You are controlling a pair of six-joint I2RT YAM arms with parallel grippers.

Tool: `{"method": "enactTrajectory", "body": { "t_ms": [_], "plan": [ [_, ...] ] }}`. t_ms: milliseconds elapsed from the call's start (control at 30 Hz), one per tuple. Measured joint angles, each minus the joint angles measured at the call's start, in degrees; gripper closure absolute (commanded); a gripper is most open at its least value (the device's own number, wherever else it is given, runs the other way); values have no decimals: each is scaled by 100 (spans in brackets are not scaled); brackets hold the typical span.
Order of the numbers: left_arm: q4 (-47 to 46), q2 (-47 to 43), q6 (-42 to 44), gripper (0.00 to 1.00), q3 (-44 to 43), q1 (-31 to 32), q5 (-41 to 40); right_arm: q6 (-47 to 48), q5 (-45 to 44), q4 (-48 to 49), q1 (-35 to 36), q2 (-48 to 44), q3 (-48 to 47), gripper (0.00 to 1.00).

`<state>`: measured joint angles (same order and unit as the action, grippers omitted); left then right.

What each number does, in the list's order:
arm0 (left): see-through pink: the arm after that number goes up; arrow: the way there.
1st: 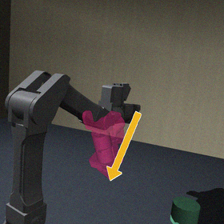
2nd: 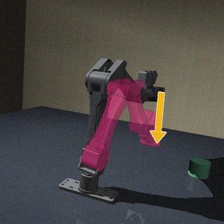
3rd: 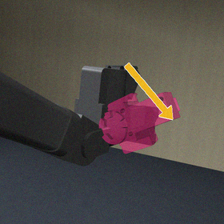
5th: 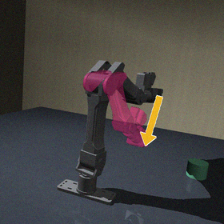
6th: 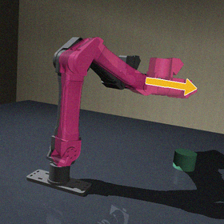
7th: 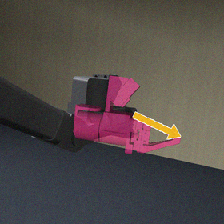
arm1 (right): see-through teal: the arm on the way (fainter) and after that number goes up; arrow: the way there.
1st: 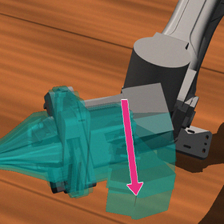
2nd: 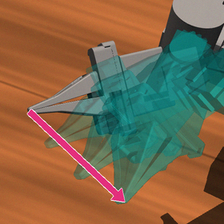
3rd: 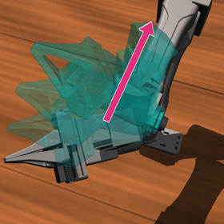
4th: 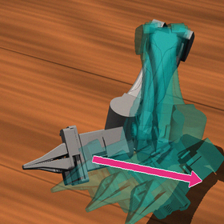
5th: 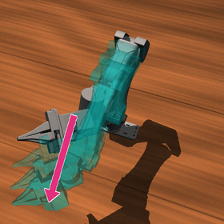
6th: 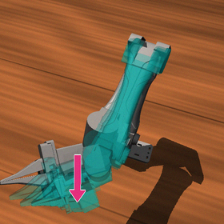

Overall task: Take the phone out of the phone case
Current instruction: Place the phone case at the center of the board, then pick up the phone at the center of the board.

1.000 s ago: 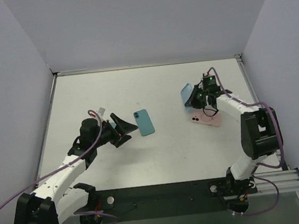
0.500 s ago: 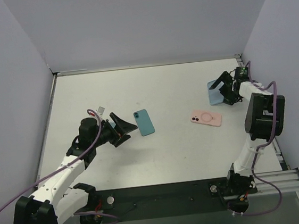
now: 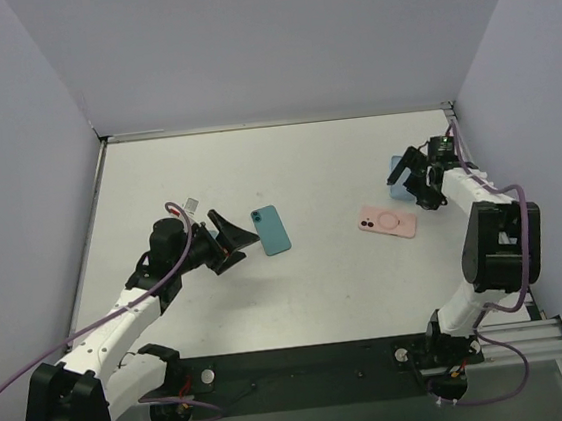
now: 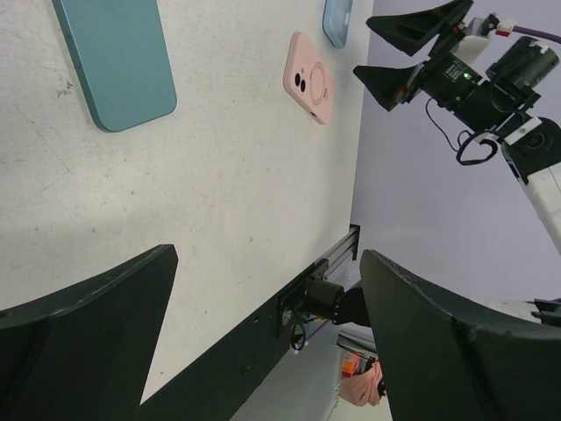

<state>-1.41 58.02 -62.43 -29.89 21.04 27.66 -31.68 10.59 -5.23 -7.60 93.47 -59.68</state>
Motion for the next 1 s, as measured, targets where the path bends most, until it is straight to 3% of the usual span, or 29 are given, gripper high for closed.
{"method": "enactTrajectory", "body": {
  "t_ms": [300, 533, 667, 1000],
  "plan": [
    [111, -79, 13, 3, 0, 0, -2, 55, 258, 426, 170, 822, 103, 1],
    [136, -184, 13, 3, 0, -2, -2, -26, 315, 1252, 579, -109, 1381, 0],
    [116, -103, 11, 3, 0, -2, 0, -50, 131, 1008, 1233, -592, 1810, 0],
    [94, -46, 2, 3, 0, 0, 2, 291, -776, -330, 2931, -605, 1543, 0]
  ]
}}
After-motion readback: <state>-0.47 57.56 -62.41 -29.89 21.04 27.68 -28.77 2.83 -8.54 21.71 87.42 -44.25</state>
